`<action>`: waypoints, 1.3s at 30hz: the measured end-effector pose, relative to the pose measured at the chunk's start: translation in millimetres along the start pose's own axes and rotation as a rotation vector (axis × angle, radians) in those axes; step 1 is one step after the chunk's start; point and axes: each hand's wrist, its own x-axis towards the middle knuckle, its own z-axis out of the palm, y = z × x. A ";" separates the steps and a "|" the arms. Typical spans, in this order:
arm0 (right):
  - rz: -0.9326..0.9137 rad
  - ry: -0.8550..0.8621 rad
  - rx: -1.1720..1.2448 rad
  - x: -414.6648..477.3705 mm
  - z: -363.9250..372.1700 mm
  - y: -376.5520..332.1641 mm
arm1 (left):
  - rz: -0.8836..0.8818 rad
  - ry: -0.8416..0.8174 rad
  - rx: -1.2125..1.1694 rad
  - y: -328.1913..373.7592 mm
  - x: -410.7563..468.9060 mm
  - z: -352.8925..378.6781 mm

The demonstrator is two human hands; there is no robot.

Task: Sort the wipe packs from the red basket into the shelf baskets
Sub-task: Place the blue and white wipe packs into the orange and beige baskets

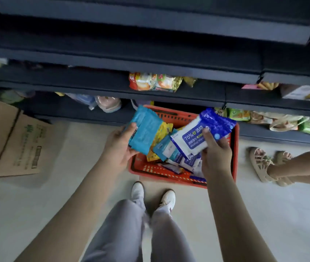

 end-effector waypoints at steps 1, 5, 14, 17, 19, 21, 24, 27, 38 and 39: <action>0.009 -0.011 0.001 -20.4 11.9 -13.6 | 0.012 0.008 -0.041 18.5 -19.8 -7.1; 0.056 -0.082 0.021 -89.8 66.8 -55.8 | 0.025 -0.023 -0.258 87.5 -84.0 -45.6; -0.004 -0.374 0.175 -196.5 245.0 -101.7 | 0.040 -0.218 -0.535 242.3 -124.8 -166.3; -0.006 -0.405 0.235 -211.5 296.9 -101.1 | 0.070 -0.289 -0.502 287.6 -120.0 -199.2; -0.013 -0.413 0.293 -218.0 325.7 -102.4 | 0.091 -0.334 -0.462 315.9 -114.6 -213.9; -0.034 -0.410 0.323 -221.8 350.4 -107.5 | 0.110 -0.372 -0.428 343.3 -107.1 -221.7; -0.111 -0.430 0.293 -220.9 384.1 -124.0 | 0.135 -0.421 -0.402 382.5 -91.5 -224.3; -0.154 -0.430 0.230 -205.1 414.8 -147.3 | 0.187 -0.435 -0.348 419.5 -66.2 -217.9; -0.187 -0.239 -0.028 -67.8 540.0 -221.6 | 0.425 -0.247 0.049 533.4 66.1 -159.0; -0.170 -0.247 -0.056 -52.1 552.6 -224.9 | 0.474 -0.205 0.094 541.0 79.2 -152.9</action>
